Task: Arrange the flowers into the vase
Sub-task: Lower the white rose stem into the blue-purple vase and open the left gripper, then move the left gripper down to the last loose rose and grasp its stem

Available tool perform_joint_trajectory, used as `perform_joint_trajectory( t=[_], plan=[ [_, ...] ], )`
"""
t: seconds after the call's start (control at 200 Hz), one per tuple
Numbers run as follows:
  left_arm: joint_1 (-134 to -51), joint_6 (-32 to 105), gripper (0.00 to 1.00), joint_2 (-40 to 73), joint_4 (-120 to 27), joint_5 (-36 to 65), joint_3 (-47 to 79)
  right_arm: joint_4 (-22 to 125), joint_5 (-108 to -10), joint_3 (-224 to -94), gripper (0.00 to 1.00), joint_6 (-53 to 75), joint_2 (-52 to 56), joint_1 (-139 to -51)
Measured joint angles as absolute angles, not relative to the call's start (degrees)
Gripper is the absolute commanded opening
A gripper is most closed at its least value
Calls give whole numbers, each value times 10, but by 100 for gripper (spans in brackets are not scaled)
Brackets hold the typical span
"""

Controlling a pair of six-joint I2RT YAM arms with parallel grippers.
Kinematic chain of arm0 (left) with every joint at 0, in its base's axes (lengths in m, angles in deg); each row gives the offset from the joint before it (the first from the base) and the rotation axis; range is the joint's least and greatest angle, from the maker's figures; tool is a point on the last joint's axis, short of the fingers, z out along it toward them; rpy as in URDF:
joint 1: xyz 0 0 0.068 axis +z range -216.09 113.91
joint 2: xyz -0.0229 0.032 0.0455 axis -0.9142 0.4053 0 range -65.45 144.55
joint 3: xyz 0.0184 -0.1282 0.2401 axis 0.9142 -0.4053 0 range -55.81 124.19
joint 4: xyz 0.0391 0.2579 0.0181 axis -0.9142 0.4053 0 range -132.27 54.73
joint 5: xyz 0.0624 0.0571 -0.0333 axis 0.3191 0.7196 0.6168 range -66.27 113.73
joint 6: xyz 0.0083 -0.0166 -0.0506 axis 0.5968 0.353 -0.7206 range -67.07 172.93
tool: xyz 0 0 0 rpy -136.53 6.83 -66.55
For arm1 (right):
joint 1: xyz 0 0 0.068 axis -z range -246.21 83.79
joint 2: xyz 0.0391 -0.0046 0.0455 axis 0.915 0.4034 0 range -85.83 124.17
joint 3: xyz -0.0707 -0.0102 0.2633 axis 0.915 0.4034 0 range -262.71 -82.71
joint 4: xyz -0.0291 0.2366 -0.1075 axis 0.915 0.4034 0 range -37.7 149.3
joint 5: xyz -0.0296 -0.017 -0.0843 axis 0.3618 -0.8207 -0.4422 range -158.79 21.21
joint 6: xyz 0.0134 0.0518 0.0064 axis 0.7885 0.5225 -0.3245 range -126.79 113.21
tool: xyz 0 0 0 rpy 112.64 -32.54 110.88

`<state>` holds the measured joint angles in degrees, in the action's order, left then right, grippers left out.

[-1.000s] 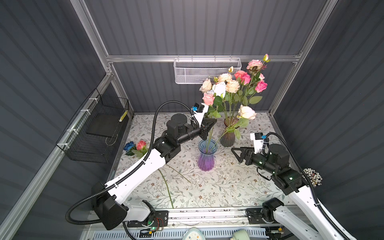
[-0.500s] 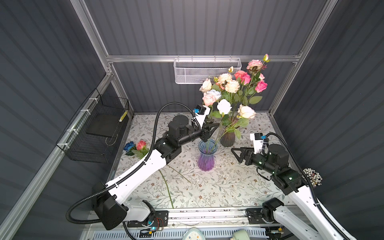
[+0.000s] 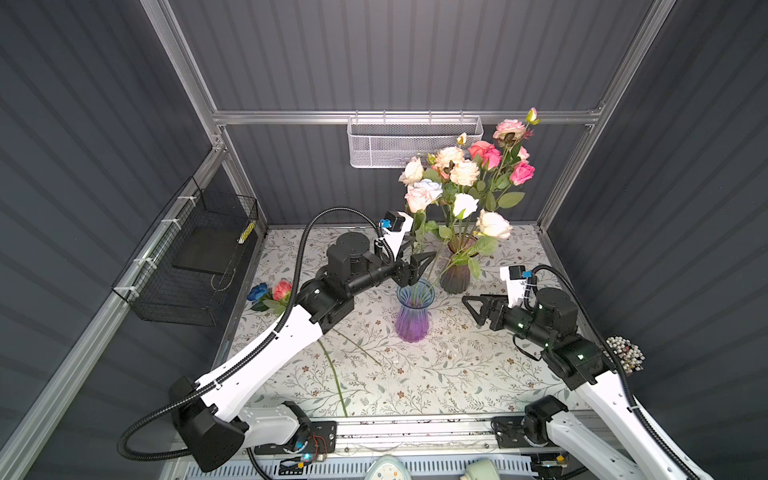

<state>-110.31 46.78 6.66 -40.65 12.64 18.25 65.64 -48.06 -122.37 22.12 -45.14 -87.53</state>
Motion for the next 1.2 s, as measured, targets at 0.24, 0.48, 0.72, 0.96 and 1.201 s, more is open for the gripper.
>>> perform_joint_trajectory(
  t=[0.24, 0.48, 0.72, 0.96, 1.201],
  plan=[
    [-1103, 463, 68, 22, -373, 191, 172, 656, -477, -1224, 81, 221, -444, -875],
    [-1103, 355, 66, -29, -310, 413, 81, 653, -474, -1214, 81, 223, -458, -875],
    [-1025, 136, 67, -40, -122, 584, -10, 652, -474, -1193, 81, 223, -455, -875],
    [-946, 55, 65, -31, -63, 561, -99, 651, -473, -1184, 81, 223, -442, -875],
    [-860, 51, 51, 64, -89, 473, -108, 648, -473, -1184, 81, 223, -428, -875]
  ],
)
